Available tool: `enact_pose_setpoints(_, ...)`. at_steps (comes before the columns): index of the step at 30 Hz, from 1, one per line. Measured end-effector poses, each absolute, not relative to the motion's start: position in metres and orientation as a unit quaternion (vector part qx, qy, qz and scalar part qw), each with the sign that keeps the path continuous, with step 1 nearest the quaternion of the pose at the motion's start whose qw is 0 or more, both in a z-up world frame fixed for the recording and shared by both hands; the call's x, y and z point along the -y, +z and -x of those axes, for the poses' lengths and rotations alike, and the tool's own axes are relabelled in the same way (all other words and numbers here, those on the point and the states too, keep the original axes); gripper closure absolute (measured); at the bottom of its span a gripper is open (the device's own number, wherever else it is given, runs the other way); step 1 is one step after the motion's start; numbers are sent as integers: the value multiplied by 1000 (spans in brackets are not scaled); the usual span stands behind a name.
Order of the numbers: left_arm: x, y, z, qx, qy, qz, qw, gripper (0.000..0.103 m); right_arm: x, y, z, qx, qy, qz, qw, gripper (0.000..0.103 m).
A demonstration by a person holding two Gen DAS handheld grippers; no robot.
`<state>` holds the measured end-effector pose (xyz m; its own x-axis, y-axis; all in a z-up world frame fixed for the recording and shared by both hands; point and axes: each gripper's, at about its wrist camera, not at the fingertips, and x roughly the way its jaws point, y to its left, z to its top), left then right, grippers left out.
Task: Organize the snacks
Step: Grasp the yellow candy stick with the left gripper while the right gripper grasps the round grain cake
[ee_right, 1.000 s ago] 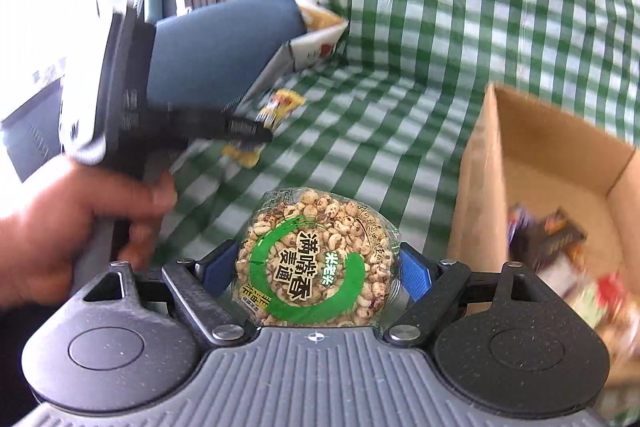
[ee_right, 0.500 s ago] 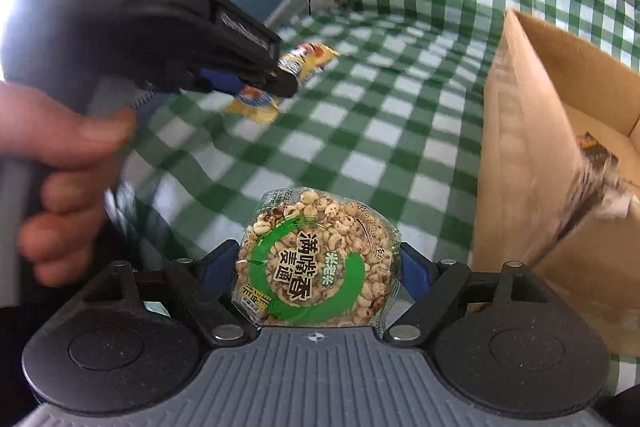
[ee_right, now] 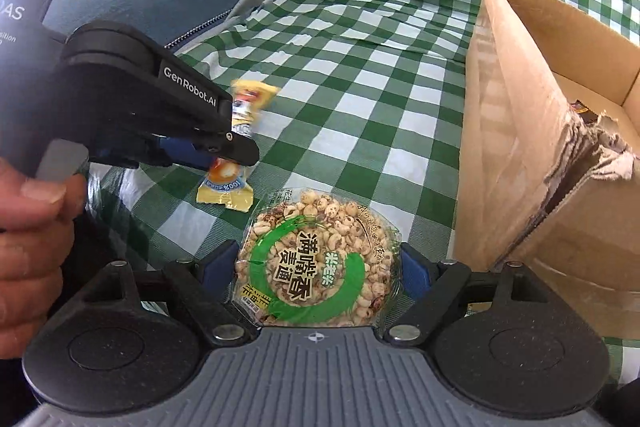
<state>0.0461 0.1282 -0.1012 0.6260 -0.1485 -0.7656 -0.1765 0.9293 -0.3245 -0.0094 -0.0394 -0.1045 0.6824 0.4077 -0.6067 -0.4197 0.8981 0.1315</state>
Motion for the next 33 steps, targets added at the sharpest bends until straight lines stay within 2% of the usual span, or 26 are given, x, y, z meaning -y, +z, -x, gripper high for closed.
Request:
enact_pose_setpoints(4,-119,-102,-47,-425,13,163,890,71,42,-106,5,-338,221,-1,915,18)
enact_pose_setpoints(8,-109,-102,-49,-420,9,141,896,64,42,-107,5,-342,220,-3,914,18)
enact_pose_setpoints(33,-107,-103,-50,-418,9,134,898,66,40,-108,4,-344,216,1,914,17)
